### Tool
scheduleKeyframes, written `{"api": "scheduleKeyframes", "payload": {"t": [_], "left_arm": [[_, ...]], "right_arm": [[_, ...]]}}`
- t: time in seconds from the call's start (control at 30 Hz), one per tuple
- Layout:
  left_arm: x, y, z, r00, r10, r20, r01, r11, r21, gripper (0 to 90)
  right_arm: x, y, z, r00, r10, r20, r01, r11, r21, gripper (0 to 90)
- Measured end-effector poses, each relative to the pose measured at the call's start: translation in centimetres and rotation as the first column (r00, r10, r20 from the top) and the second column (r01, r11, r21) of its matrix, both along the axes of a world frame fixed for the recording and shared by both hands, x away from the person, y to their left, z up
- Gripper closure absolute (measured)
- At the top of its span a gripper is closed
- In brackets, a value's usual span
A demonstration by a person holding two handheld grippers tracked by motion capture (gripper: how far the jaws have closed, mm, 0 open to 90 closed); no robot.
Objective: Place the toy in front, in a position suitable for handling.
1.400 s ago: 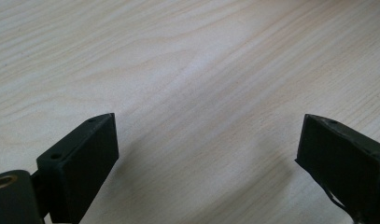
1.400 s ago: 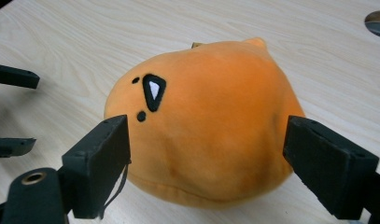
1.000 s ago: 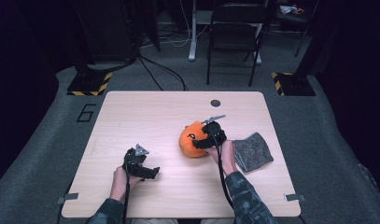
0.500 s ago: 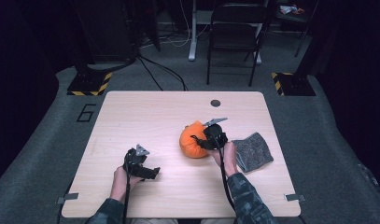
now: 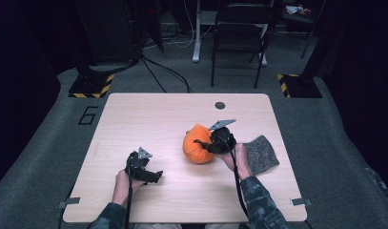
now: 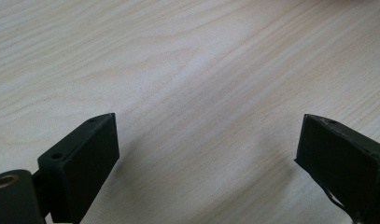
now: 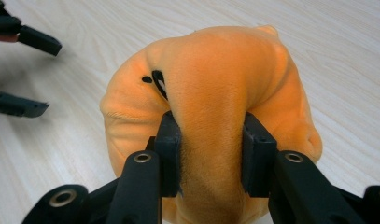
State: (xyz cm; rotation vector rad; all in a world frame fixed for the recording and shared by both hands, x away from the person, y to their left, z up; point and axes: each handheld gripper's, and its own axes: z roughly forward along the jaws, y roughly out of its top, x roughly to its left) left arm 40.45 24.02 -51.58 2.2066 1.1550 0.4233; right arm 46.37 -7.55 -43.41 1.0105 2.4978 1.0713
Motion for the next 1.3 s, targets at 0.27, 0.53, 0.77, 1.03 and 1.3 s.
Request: {"api": "scheduleKeyframes", "payload": {"t": [0.27, 0.53, 0.77, 1.03, 1.3], "left_arm": [[0.0, 0.0, 0.0, 1.0, -0.007, -0.004, 0.007, 1.0, 0.001, 5.5], [0.0, -0.1, 0.0, 1.0, -0.005, -0.006, 0.005, 1.0, 0.0, 5.5], [0.0, -0.1, -0.1, 0.9999, -0.007, -0.01, 0.007, 1.0, 0.0, 5.5], [0.0, -0.2, -0.1, 0.9999, -0.005, -0.009, 0.005, 1.0, -0.002, 5.5], [0.0, -0.2, -0.1, 0.9999, -0.009, -0.011, 0.009, 1.0, -0.001, 5.5]], "right_arm": [[-0.3, -0.9, 0.0, 0.9952, 0.098, 0.002, -0.098, 0.9938, -0.053, 64.2], [-0.2, -1.2, -0.9, 0.9959, 0.089, -0.016, -0.089, 0.9938, -0.066, 49.0], [-1.1, -1.7, 0.5, 0.9947, -0.086, -0.056, 0.087, 0.996, 0.02, 22.6], [-1.4, -0.8, 1.5, 0.9743, -0.207, -0.088, 0.213, 0.975, 0.062, 15.0], [-0.9, 1.1, 0.9, 0.963, -0.249, -0.103, 0.254, 0.9666, 0.037, 16.5]]}}
